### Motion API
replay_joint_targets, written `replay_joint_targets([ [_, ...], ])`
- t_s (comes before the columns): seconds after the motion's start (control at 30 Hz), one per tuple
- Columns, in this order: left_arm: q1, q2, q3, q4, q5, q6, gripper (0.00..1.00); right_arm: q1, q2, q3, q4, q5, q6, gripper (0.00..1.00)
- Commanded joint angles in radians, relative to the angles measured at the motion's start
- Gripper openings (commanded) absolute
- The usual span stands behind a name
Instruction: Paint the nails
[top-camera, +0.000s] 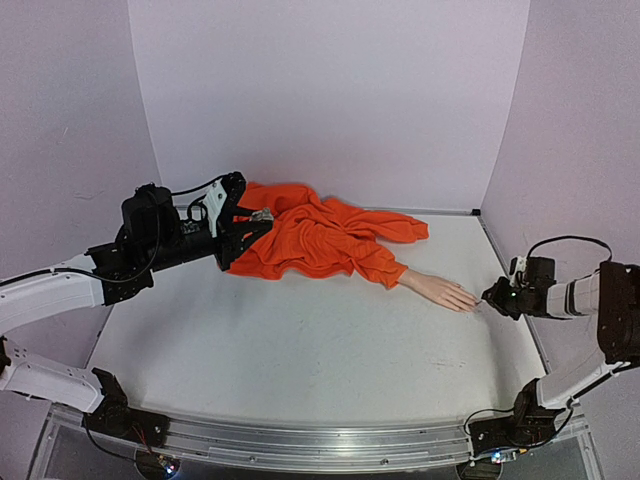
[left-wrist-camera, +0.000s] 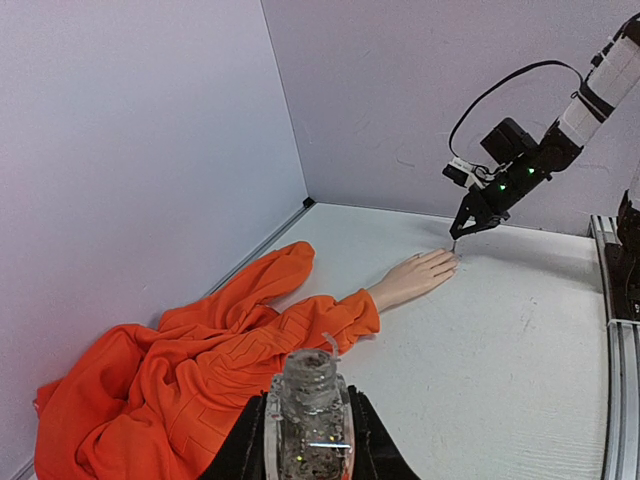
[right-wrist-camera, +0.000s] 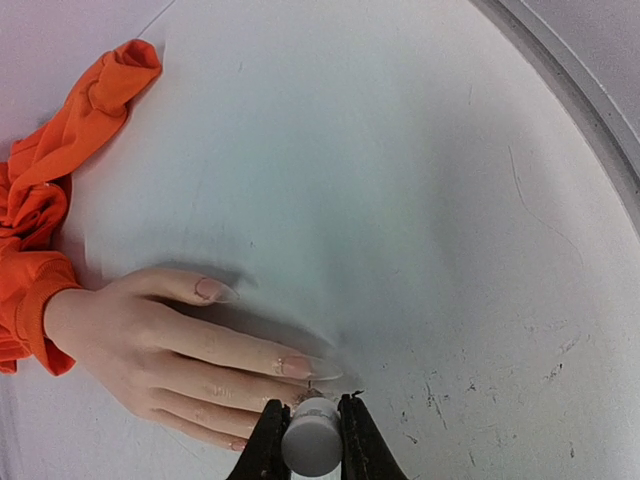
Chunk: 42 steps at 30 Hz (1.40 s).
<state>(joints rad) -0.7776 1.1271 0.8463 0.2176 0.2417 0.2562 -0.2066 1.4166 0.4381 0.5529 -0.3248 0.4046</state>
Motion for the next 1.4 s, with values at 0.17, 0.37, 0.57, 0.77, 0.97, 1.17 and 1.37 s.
replay_joint_targets([
  [0.17, 0.005, -0.011, 0.023, 0.060, 0.016, -0.014, 0.00, 0.007, 0.012, 0.038, -0.021, 0.024, 0.001, 0.00],
  [0.37, 0.005, -0.009, 0.023, 0.059, 0.016, -0.015, 0.00, 0.007, 0.017, 0.044, -0.027, 0.030, 0.002, 0.00],
  [0.57, 0.004, -0.009, 0.023, 0.059, 0.016, -0.014, 0.00, 0.008, 0.023, 0.048, -0.031, 0.039, 0.003, 0.00],
  [0.77, 0.005, -0.010, 0.023, 0.059, 0.016, -0.015, 0.00, 0.008, 0.028, 0.055, -0.042, 0.049, 0.004, 0.00],
  [0.97, 0.005, -0.009, 0.023, 0.060, 0.016, -0.013, 0.00, 0.007, 0.031, 0.057, -0.048, 0.056, 0.005, 0.00],
  [1.17, 0.005, -0.009, 0.023, 0.060, 0.016, -0.013, 0.00, 0.007, 0.035, 0.061, -0.054, 0.062, 0.005, 0.00],
  [1.37, 0.005, -0.008, 0.023, 0.059, 0.015, -0.013, 0.00, 0.008, 0.035, 0.063, -0.061, 0.071, 0.006, 0.00],
])
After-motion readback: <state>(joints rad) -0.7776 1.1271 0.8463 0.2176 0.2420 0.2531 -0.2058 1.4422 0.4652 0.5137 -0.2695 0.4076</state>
